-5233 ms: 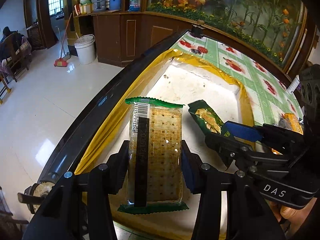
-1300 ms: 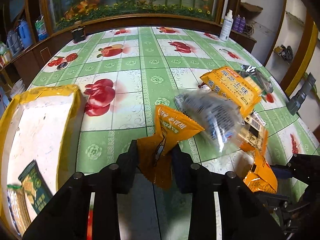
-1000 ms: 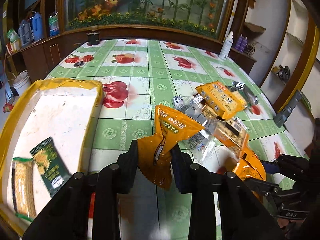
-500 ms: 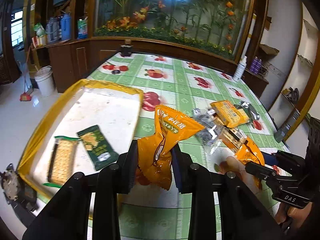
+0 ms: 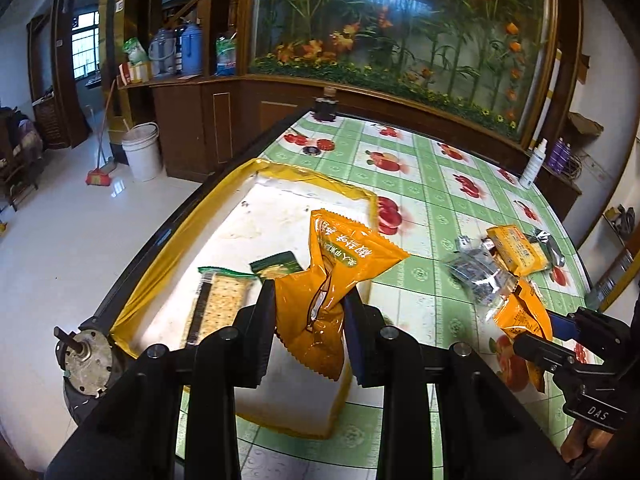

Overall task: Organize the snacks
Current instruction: 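Carry both orange packets into the yellow tray and open both tools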

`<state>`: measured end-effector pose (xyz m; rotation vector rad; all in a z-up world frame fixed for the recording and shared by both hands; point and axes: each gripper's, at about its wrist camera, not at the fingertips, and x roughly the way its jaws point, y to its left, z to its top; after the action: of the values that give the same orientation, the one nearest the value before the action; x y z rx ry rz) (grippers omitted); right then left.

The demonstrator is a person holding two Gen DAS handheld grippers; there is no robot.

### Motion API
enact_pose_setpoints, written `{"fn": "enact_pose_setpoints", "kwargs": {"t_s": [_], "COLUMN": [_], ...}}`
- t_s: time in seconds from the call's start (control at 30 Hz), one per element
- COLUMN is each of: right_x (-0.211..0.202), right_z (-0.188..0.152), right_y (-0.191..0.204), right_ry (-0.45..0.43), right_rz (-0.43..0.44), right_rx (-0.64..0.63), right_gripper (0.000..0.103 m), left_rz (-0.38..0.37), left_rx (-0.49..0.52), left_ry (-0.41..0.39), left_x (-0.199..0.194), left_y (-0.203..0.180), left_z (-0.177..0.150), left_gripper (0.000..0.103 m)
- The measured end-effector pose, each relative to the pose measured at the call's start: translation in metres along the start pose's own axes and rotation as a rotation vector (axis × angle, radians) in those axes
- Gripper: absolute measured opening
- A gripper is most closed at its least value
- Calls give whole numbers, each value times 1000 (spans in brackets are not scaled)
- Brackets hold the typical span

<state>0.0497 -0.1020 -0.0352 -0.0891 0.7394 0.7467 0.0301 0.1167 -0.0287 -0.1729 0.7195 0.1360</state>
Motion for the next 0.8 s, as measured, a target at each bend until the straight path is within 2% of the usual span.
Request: {"fn": "enact_pose_setpoints", "kwargs": {"t_s": [0.47, 0.8], "right_x": [56, 104], "right_z": [40, 75], "right_y": [36, 42], "right_ry": [29, 41], "right_rz": [91, 119], "right_rx": [-66, -73], "right_gripper": [38, 38], "left_rz": [80, 116], "left_rx": [-44, -69], "left_ry": [-6, 19], "left_x": [11, 32], "left_y": [28, 42], "left_z": [7, 17], "left_gripper": [29, 29]}}
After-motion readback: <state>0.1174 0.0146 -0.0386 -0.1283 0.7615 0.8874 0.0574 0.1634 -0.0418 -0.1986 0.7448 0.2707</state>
